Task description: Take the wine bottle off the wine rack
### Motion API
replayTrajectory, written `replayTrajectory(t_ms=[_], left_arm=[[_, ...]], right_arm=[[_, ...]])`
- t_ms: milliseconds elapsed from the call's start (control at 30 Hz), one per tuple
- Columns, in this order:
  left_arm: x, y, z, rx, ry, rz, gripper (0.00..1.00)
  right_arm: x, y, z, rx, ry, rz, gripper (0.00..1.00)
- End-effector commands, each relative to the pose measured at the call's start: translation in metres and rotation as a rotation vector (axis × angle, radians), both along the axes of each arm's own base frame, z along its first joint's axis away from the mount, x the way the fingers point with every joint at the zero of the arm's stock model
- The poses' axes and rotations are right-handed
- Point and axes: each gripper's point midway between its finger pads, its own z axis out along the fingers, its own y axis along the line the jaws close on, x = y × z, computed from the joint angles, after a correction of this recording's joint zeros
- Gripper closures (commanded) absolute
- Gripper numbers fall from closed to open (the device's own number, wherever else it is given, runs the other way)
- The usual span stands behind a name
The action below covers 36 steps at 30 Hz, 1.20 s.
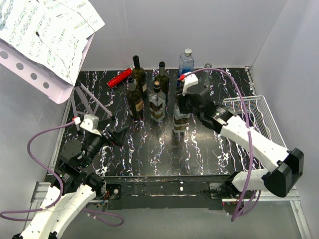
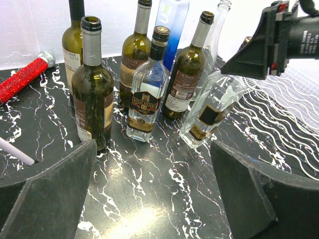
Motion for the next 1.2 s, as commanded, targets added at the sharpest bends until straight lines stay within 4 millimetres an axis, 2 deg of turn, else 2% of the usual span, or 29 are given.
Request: replayTrajectory(t_ms=[0,133,200,433,533,667,800,867,967,1033,1167], left_arm=[[0.002,-0.001,-0.002,0.011,0.001,-0.001,0.02],[0.002,-0.001,-0.002,0.012,0.0,-0.001,0.02],[0.002,-0.001,-0.001,0.011,-0.001,-0.001,0.02],[0.002,-0.001,-0.001,0.012,0.0,-0.001,0.02],[0.002,-0.001,-0.002,0.012,0.002,-0.001,0.02],[0.003,-0.002,-0.002,0.014,0.006,-0.001,0.02],[0.003,-0.003,-0.003,0.015,0.007,-0.007,0.02],[0.003,-0.004,-0.003,0.016,0.009,-0.011,0.02],[0.004,-0.005,-0.005,0.019,0.014,-0.016,0.02],[0.002,-0.011,-0.006,0.024,0.019,-0.047,0.02],[0.002,-0.013,-0.008,0.025,0.028,-0.061,0.02]], right_arm=[[0.02,0.023,0.059,0.181,-0.138,-0.01,0.99],[0.023,0.024,0.053,0.165,-0.124,-0.023,0.98],[0.024,0.025,0.049,0.156,-0.106,-0.028,0.94],[0.025,0.025,0.042,0.127,-0.075,-0.038,0.54],[0.025,0.022,0.044,0.109,-0.081,-0.044,0.46],[0.022,0.02,0.054,0.108,-0.103,-0.03,0.27],[0.015,0.015,0.069,0.107,-0.113,-0.018,0.21],[0.01,0.008,0.077,0.109,-0.117,-0.024,0.16],[-0.003,-0.004,0.088,0.147,-0.105,-0.049,0.13],[-0.018,-0.015,0.098,0.233,-0.083,-0.08,0.12],[-0.05,-0.025,0.101,0.323,-0.051,-0.029,0.11]])
